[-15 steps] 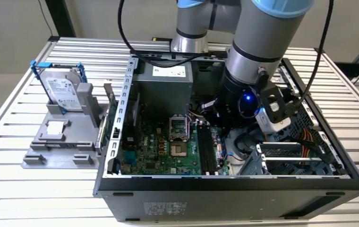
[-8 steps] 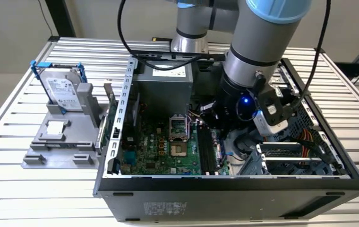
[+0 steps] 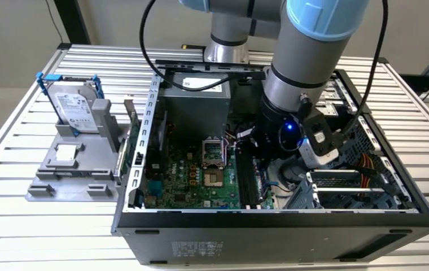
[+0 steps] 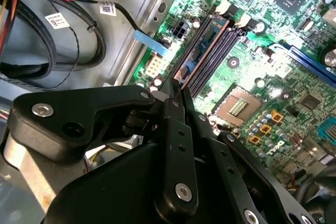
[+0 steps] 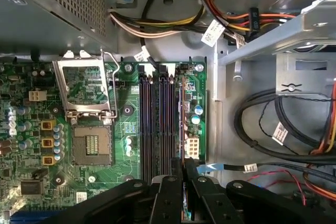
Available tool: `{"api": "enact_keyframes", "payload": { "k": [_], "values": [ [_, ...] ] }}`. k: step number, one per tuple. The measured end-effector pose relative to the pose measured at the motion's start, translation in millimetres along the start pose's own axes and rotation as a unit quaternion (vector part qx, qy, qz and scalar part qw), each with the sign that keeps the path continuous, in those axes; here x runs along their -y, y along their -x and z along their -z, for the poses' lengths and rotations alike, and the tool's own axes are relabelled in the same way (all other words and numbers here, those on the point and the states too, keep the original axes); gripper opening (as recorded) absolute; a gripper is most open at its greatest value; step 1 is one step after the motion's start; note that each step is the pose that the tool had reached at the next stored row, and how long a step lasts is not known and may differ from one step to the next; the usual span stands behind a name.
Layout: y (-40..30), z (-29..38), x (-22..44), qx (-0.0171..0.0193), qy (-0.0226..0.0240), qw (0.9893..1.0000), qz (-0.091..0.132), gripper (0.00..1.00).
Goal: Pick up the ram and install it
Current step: 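Insert the ram into the slot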
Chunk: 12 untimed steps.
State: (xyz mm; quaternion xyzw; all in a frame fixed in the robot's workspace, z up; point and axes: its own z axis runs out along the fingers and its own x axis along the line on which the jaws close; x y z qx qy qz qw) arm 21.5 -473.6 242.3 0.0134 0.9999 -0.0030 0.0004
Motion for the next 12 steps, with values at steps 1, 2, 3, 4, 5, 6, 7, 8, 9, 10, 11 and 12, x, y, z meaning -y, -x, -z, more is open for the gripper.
{"api": "enact_keyframes", "payload": {
  "k": [1, 2, 3, 4, 5, 6, 7, 8, 9, 10, 11, 12],
  "values": [
    [-0.2, -1.7, 0.0, 0.0, 0.0, 1.0, 0.001, 0.0],
    [-0.4, -3.0, 0.0, 0.0, 0.0, 1.0, 0.003, 0.0],
    [-0.7, -3.8, 0.0, 0.0, 0.0, 1.0, 0.004, 0.0],
    [-1.1, -4.3, 0.0, 0.0, -0.0001, 1.0, 0.004, 0.0],
    [-1.3, -4.8, 0.0, 0.0, -0.0002, 1.0, 0.004, 0.0],
    [-1.4, -5.7, 0.0, -0.0002, -0.0005, 1.0, 0.004, 0.0],
    [-1.5, -6.5, 0.0, -0.0008, -0.0009, 1.0, 0.004, 0.0],
    [-1.6, -7.4, 0.0, -0.0014, -0.0014, 1.0, 0.004, 0.0],
    [-1.6, -8.4, 0.0, -0.0016, -0.0021, 1.0, 0.004, 0.0],
    [-1.6, -9.5, 0.0, -0.002, -0.0029, 1.0, 0.004, 0.0],
    [-1.7, -10.3, 0.0, -0.0025, -0.0035, 1.0, 0.004, 0.0],
    [-1.8, -10.8, 0.0, -0.0028, -0.0039, 1.0, 0.004, 0.0]
  ]
}}
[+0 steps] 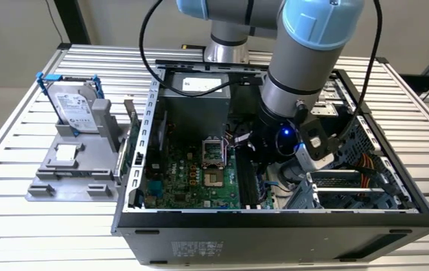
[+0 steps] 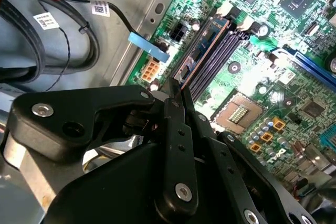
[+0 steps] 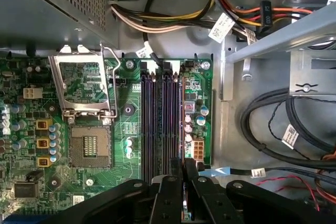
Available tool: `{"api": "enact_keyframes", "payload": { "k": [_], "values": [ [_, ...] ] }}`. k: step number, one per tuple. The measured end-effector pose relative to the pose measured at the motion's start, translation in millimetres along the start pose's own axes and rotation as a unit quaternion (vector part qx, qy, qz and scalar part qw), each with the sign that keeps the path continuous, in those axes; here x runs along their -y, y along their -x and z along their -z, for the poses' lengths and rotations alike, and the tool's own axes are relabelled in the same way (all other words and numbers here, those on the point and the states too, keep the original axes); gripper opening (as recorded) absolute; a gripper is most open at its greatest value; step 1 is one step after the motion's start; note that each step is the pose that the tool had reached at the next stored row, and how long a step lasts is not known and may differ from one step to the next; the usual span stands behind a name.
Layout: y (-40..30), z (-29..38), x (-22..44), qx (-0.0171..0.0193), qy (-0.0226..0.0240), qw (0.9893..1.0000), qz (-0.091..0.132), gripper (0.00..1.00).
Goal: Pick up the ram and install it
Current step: 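Insert the ram into the slot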
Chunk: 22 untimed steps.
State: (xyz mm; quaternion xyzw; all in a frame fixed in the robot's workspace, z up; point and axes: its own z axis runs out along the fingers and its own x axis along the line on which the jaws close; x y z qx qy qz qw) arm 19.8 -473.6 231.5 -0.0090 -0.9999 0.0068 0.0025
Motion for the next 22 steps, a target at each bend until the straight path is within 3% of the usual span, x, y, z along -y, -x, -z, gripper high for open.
{"api": "enact_keyframes", "payload": {
  "k": [22],
  "values": [
    [-2.2, -9.0, -1.8, -0.0007, -0.0016, 1.0, 0.0, 0.0]
  ]
}}
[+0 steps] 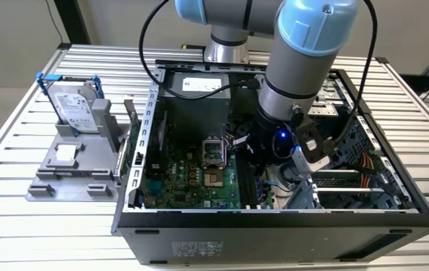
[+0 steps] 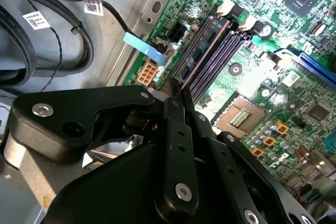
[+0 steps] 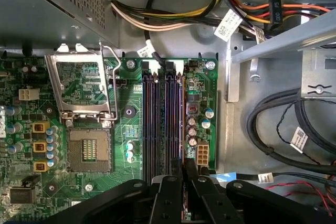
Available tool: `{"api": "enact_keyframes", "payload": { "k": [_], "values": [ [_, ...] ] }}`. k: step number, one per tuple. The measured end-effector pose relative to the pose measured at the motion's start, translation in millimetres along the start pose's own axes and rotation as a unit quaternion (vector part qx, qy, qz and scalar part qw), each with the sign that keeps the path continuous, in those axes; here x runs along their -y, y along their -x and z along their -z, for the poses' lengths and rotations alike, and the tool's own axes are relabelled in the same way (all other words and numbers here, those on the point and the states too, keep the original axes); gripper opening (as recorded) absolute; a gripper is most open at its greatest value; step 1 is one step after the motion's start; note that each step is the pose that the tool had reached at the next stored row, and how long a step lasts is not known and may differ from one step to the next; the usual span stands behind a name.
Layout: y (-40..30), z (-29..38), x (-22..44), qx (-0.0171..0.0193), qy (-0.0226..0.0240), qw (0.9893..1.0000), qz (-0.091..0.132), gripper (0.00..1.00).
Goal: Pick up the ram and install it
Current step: 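Insert the ram into the slot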
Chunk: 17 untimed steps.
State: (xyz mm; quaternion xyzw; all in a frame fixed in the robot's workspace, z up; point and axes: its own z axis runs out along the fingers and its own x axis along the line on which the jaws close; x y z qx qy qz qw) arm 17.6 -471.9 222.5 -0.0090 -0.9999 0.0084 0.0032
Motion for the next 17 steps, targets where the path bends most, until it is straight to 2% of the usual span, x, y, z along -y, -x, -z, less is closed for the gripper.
{"api": "enact_keyframes", "payload": {
  "k": [17],
  "values": [
    [-1.6, -2.5, -1.5, -0.0008, 0.0003, 1.0, 0.0, 0.0]
  ]
}}
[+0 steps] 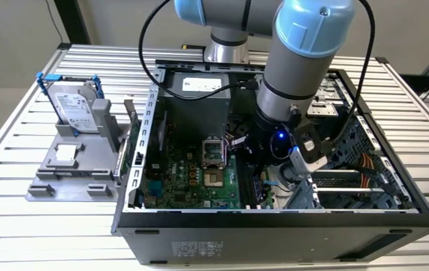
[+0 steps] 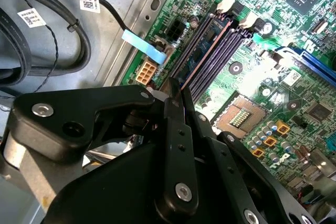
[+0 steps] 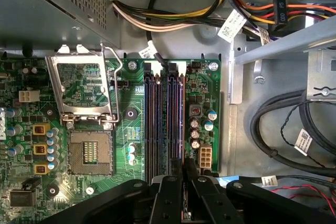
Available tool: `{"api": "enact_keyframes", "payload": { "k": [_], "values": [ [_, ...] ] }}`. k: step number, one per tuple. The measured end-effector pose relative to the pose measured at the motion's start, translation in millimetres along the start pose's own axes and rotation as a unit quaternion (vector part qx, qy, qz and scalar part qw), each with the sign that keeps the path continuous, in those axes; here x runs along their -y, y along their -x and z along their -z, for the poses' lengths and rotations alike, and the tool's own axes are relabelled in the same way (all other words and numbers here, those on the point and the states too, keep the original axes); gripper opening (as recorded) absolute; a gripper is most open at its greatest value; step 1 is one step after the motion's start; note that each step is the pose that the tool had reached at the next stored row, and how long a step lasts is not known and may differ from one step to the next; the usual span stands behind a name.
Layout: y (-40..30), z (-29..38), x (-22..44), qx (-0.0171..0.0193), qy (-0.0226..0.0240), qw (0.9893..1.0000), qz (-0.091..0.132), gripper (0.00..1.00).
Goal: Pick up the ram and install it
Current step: 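Insert the ram into the slot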
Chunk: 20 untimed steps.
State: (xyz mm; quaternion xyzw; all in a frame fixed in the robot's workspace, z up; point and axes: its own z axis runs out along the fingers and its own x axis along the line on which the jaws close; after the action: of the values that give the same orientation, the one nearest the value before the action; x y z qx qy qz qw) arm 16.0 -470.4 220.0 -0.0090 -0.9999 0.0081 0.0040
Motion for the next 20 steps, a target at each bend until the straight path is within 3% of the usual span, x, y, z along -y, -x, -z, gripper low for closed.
{"api": "enact_keyframes", "payload": {
  "k": [20],
  "values": [
    [-0.4, -5.8, 0.0, -0.0001, 0.0, 1.0, 0.0, 0.0]
  ]
}}
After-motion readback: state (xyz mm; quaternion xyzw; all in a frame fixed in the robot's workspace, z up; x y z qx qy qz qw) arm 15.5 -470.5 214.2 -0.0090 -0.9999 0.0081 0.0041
